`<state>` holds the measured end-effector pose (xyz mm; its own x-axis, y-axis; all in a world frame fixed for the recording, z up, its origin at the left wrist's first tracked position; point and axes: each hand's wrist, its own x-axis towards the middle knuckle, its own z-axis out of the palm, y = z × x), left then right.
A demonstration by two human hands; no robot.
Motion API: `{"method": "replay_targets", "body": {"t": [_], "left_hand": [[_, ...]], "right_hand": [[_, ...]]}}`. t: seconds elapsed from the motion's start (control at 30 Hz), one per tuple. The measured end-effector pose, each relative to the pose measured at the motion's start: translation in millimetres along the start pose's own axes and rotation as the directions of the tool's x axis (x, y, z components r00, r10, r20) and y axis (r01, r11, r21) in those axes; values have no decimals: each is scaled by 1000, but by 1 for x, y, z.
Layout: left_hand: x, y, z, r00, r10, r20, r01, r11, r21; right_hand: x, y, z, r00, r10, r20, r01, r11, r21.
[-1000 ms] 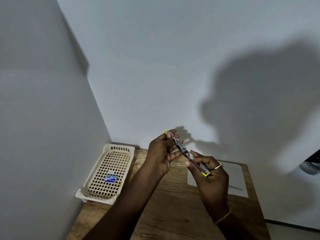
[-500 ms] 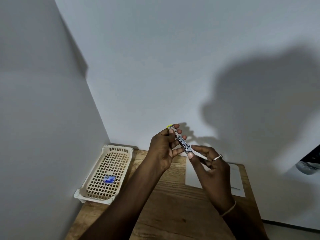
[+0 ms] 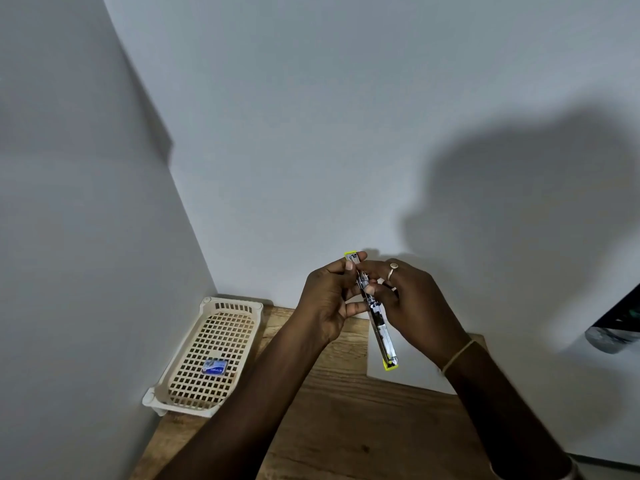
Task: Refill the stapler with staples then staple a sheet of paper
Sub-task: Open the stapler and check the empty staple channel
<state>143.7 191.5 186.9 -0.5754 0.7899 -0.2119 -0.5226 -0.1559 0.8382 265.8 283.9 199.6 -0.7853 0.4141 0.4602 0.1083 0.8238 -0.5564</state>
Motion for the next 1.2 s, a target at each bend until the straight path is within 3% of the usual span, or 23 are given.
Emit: {"method": "replay_targets", "body": {"t": [0.5, 0.87, 1.2], "left_hand": [[7, -2, -1, 999, -36, -6, 35, 999, -18], [9, -5, -3, 998, -34, 50, 34, 999, 12], [8, -5, -7, 998, -17, 61, 13, 998, 54]], "right_hand": [[-5, 4, 2, 996, -77, -41, 69, 985, -161], [-5, 0, 6, 999, -28, -30, 21, 974, -226], [-5, -3, 8, 999, -24, -27, 18, 982, -190]]}}
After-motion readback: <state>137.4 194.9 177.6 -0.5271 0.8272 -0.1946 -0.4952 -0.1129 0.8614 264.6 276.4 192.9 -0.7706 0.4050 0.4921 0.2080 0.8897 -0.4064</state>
